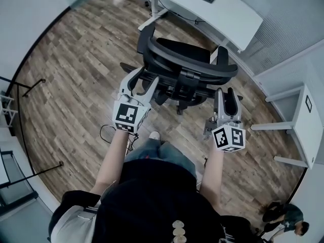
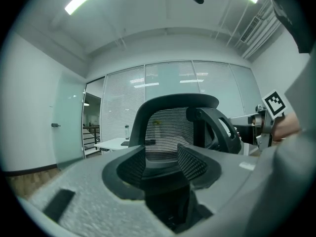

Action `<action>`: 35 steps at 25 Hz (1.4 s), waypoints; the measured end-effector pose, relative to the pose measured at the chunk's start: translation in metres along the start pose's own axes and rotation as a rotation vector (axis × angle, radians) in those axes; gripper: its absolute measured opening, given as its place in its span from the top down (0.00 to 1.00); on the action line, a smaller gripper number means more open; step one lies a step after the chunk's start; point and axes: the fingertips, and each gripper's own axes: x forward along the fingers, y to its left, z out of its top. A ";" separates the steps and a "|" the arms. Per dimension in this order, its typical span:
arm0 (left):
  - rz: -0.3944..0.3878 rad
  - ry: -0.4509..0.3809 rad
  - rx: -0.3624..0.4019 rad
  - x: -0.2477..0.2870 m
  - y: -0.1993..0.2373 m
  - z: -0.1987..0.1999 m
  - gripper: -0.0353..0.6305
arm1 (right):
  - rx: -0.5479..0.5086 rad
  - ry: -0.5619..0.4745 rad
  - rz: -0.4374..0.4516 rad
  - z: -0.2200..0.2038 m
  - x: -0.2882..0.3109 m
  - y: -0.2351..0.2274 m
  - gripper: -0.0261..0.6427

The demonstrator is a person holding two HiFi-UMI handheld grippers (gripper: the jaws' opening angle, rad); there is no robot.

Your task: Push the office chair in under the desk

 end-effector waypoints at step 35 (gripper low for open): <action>-0.541 0.696 1.194 0.017 -0.020 -0.077 0.69 | -1.246 0.955 0.820 -0.114 0.006 0.036 0.67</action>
